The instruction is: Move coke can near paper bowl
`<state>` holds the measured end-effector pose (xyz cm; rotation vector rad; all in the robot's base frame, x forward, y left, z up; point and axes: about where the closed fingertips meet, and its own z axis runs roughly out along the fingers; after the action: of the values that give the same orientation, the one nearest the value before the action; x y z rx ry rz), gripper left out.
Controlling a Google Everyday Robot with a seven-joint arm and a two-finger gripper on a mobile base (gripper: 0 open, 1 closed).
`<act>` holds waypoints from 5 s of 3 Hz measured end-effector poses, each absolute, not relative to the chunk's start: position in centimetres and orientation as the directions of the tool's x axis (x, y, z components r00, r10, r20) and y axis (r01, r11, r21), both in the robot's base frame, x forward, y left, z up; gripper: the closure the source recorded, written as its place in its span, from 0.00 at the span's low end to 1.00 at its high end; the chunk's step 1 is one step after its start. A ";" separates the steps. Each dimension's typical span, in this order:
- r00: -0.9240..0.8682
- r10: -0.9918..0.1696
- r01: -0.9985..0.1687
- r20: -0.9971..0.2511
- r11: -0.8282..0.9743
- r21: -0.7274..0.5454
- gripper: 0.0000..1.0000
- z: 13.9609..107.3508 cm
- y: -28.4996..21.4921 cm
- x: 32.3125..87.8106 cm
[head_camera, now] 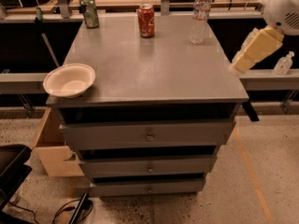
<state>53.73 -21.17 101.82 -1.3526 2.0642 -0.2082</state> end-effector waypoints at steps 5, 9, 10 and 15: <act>0.147 -0.408 -0.660 -0.901 0.639 -0.396 0.00 99.9 -14.9 63.8; -0.028 -0.023 -0.636 -0.999 0.771 -0.001 0.00 92.4 -4.6 78.0; -0.015 0.029 -0.631 -0.999 0.775 0.032 0.00 90.5 -3.8 81.9; -0.004 -0.064 -0.652 -0.998 0.757 -0.046 0.00 92.7 -2.8 92.4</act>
Offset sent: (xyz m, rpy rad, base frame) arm 0.1766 0.0300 0.0648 0.8811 -0.8536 0.0437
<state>92.37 -2.78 92.66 -0.6041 1.5247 0.5099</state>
